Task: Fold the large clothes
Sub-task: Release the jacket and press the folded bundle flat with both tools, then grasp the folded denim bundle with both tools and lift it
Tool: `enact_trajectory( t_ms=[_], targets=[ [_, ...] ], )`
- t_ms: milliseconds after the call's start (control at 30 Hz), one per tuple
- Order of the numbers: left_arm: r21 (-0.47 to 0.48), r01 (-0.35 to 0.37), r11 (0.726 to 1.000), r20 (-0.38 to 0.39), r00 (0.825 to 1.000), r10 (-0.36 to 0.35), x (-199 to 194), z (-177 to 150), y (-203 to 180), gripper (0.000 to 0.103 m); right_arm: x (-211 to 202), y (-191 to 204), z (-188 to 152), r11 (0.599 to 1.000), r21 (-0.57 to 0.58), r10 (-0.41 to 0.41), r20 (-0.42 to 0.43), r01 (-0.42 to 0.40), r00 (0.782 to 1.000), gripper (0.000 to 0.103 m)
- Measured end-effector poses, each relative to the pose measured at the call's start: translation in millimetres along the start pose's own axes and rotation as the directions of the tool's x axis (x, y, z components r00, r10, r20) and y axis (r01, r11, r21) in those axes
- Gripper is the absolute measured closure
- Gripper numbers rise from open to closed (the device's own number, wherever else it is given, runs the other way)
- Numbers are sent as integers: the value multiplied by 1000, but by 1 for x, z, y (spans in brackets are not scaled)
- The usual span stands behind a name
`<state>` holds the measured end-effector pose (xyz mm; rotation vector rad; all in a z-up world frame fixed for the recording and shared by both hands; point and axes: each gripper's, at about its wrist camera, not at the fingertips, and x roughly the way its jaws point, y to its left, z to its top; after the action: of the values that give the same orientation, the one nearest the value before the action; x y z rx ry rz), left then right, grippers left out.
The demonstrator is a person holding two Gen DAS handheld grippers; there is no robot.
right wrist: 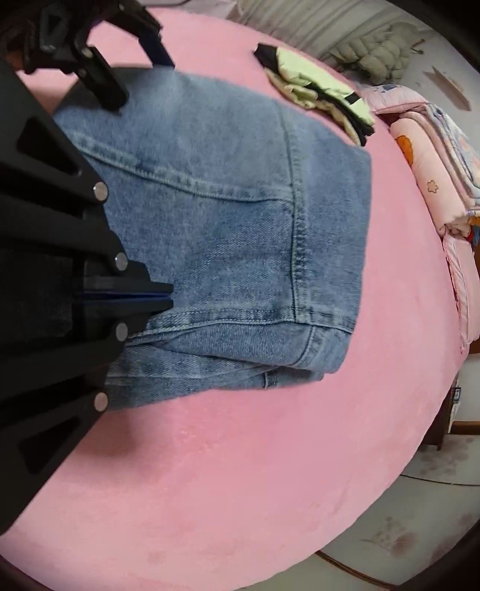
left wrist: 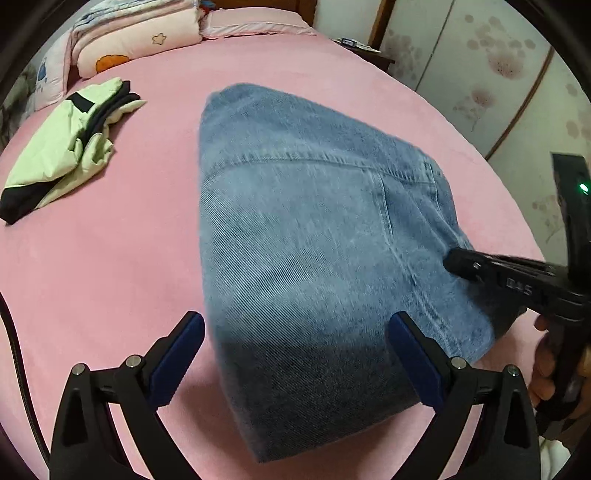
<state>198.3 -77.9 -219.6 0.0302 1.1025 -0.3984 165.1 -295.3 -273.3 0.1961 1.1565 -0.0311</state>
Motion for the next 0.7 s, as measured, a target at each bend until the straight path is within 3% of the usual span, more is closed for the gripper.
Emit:
enact_trajectory(
  t_ms=[100,167,233,300,400,467,533,700],
  targets=[
    [-20,2,1000,10,1000,-2,-15,12,6,3,-24,-5,3,1000,16,24,15,-24,1000,99],
    [-45,18,999,8,1000,-17,-24,23,12,3,-42,-7,6,999,18,36,33,-36,999,90],
    [-80,49,996,3,999,-49,-33,35,21,1,-58,-6,8,1000,10,26,56,-27,998,73],
    [-116,80,990,16,997,-79,-43,47,30,1,-72,-4,14,1000,-12,30,81,-29,996,65],
    [-123,110,986,31,994,-107,-52,62,39,1,-91,-5,22,999,-36,40,107,-37,993,64],
    [-110,124,986,44,992,-120,-55,68,40,1,-97,-7,28,998,-44,47,113,-42,992,58],
    [-93,149,985,57,988,-144,-58,74,39,0,-99,-8,37,997,-42,69,101,-65,992,39],
    [-90,168,982,42,985,-165,-46,82,37,0,-89,-22,47,997,-24,75,84,-74,994,36]
  ],
)
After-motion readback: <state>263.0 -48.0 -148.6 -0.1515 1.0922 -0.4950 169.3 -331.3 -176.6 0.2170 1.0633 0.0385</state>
